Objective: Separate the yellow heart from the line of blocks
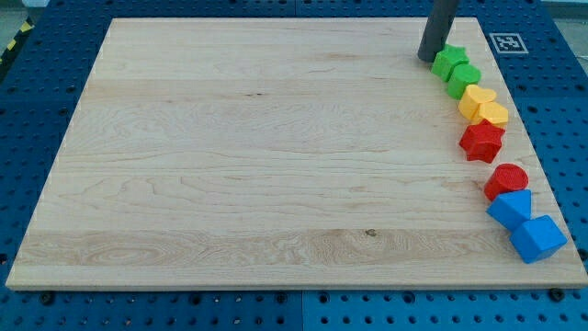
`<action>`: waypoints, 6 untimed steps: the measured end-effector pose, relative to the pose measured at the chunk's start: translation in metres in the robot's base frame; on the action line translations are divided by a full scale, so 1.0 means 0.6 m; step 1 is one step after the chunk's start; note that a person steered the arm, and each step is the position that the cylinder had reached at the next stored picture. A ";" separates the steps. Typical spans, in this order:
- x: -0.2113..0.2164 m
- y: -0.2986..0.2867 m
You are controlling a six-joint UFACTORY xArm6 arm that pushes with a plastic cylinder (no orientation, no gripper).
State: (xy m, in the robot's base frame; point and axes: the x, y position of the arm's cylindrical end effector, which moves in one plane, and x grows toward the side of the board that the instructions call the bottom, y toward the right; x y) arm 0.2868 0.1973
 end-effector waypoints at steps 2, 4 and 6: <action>-0.044 0.024; -0.023 0.188; 0.109 0.245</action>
State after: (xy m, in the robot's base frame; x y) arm 0.3523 0.3445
